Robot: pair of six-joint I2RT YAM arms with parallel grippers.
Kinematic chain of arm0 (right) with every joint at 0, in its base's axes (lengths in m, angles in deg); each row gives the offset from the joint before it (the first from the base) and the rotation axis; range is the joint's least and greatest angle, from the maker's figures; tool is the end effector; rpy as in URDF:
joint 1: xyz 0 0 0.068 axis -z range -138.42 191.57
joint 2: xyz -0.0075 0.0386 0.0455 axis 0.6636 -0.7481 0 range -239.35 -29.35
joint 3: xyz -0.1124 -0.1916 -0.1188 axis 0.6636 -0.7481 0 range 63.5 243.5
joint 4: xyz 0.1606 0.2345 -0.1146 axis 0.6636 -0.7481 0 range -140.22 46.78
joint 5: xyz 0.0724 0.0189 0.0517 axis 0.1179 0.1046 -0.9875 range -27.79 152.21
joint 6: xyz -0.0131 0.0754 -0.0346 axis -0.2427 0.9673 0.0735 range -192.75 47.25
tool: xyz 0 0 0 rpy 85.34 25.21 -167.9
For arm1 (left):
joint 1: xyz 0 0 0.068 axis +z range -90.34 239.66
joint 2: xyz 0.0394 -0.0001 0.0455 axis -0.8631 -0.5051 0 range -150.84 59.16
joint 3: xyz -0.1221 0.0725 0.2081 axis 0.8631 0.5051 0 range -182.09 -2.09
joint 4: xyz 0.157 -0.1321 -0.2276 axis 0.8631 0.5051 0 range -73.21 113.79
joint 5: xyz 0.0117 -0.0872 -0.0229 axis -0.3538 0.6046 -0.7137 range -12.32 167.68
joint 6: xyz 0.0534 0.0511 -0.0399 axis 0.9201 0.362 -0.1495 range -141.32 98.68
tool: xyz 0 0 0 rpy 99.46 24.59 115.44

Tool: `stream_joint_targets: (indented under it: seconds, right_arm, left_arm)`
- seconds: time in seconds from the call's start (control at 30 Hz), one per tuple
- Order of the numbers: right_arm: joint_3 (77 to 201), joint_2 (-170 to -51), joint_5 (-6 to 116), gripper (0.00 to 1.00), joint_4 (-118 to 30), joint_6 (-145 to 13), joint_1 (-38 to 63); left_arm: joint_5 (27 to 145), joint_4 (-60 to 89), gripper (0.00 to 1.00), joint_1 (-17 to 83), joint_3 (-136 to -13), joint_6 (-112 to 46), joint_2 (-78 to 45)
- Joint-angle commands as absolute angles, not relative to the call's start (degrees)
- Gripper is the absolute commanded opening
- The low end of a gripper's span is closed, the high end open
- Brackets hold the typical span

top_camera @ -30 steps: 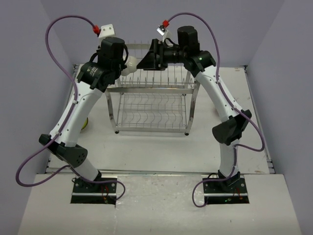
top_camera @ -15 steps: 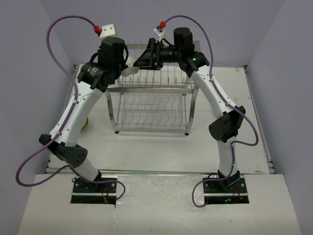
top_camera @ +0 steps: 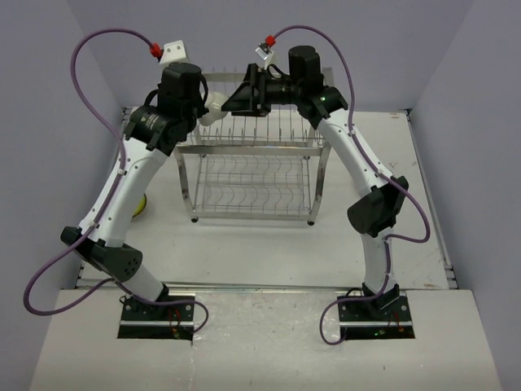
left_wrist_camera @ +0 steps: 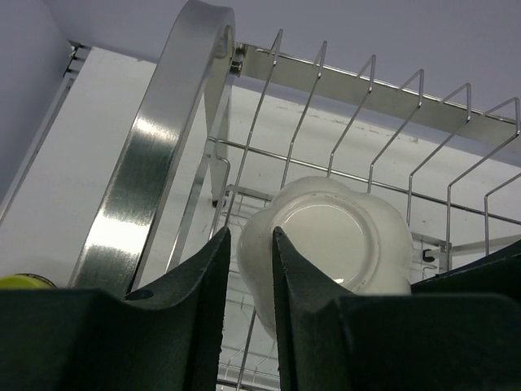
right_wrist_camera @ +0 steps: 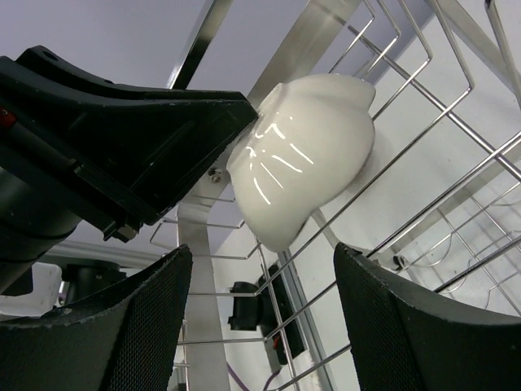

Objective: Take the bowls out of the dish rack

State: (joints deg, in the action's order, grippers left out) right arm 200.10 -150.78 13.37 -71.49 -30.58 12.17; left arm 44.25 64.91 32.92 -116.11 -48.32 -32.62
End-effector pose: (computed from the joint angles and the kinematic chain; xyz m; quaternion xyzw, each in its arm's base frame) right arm 0.4365 0.3096 0.4270 -0.1762 0.7372 0.5938 0.2699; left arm 0.3731 -0.1426 0.4629 -0.1545 0.8114 -0.0124 0.5636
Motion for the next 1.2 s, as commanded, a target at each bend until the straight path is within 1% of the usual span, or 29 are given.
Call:
stream_joint_targets:
  seconds: [0.0,0.2,0.43,0.47,0.6,0.7,0.73,0.77,0.93,0.97,1.07,1.1,1.17]
  right_arm:
    - [201.93,-150.99,13.0,0.72,-72.31,-31.0,11.52]
    - [202.98,-152.57,9.48,0.71,-69.32,-28.46,10.99]
    - [203.42,-154.59,6.4,0.71,-60.3,-23.01,9.58]
    - [203.6,-155.03,4.66,0.7,-58.27,-19.78,9.58]
    - [206.76,-157.4,4.64,0.67,-55.7,-16.51,9.41]
    - [205.54,-157.41,5.08,0.63,-52.98,-14.66,9.41]
    - [205.53,-157.49,5.52,0.59,-52.97,-14.65,9.32]
    - [205.62,-157.67,6.04,0.54,-52.71,-14.39,9.41]
    - [207.64,-159.52,7.01,0.48,-52.88,-11.84,9.32]
    - [207.55,-159.34,7.8,0.46,-53.32,-11.58,9.32]
    - [206.94,-159.34,9.47,0.45,-53.5,-10.0,9.32]
    - [206.85,-159.43,9.91,0.39,-53.76,-9.56,9.32]
    - [207.11,-159.78,10.79,0.34,-54.12,-7.8,9.32]
  left_arm:
    - [43.4,70.75,0.27,34.35,-114.24,-47.42,-32.42]
    - [44.1,70.67,0.27,34.61,-113.89,-47.77,-32.42]
    - [44.54,70.84,0.27,34.62,-114.77,-47.42,-32.59]
    - [44.55,70.84,0.27,34.62,-114.68,-47.42,-32.59]
    - [44.9,70.84,0.27,34.62,-114.59,-47.33,-32.59]
    - [45.16,70.58,0.27,34.62,-113.98,-47.33,-32.33]
    - [45.25,70.58,0.27,34.62,-113.98,-47.42,-32.24]
    - [45.6,70.49,0.27,34.62,-113.89,-47.51,-32.16]
    - [46.56,70.14,0.26,34.62,-114.24,-47.42,-31.98]
    - [46.74,70.23,0.26,34.62,-114.41,-47.42,-31.98]
    - [47.36,70.05,0.27,34.62,-114.68,-47.33,-31.72]
    - [47.79,69.88,0.27,34.62,-114.68,-47.33,-31.54]
    - [48.32,69.79,0.27,34.62,-114.77,-47.42,-31.45]
